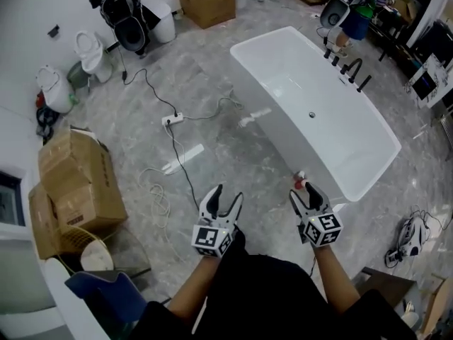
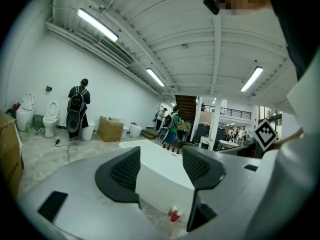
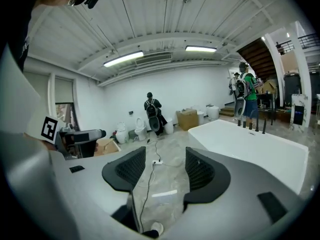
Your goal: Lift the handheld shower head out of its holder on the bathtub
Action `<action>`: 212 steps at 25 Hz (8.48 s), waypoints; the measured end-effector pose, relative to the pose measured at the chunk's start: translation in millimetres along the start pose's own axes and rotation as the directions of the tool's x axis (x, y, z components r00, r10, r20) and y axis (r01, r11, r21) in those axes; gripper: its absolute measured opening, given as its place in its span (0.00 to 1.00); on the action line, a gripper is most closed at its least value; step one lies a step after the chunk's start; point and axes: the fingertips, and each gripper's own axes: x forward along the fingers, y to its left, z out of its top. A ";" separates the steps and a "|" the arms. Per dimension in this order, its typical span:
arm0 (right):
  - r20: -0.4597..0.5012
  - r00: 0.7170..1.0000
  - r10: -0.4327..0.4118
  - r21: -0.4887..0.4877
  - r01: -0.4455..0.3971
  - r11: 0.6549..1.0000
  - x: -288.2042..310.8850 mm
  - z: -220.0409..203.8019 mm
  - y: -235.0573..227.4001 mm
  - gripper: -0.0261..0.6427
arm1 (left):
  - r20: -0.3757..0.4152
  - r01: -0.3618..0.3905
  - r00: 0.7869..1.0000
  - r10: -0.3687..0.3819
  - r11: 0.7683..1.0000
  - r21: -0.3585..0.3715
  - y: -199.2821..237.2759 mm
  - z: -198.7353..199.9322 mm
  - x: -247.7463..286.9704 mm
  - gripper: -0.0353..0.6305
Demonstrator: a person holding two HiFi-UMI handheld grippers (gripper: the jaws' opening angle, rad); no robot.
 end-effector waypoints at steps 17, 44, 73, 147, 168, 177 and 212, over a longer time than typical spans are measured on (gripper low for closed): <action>0.040 0.990 -0.133 -0.042 0.134 0.990 128.1 78.0 8.9 0.37 | -0.010 0.161 0.987 -0.161 0.987 -0.004 104.0 48.4 63.5 0.42; 0.025 0.951 -0.307 0.081 0.304 0.949 152.4 62.1 -102.0 0.37 | -0.060 0.300 0.952 -0.299 0.954 0.007 105.2 49.7 206.7 0.41; 0.009 0.933 -0.360 0.201 0.351 0.914 229.1 152.9 -459.6 0.37 | -0.130 0.428 0.900 -0.416 0.899 0.090 -18.3 95.7 608.7 0.43; 0.032 0.632 -0.775 0.488 0.666 0.564 161.8 81.8 -720.4 0.37 | -0.408 0.843 0.516 -0.754 0.532 0.083 -399.4 -172.1 1042.8 0.43; -0.037 0.695 -0.718 0.434 0.658 0.615 207.5 50.0 -734.6 0.37 | -0.492 0.795 0.559 -0.667 0.600 0.090 -414.1 -221.5 1154.2 0.45; -0.032 0.666 -0.745 0.490 0.660 0.569 219.1 39.8 -746.6 0.37 | -0.504 0.809 0.550 -0.666 0.576 0.121 -420.5 -243.5 1188.6 0.45; -0.136 0.635 -0.760 0.549 0.687 0.476 208.5 -27.8 -711.1 0.37 | -0.707 0.836 0.477 -0.522 0.516 0.184 -425.4 -318.8 1236.1 0.25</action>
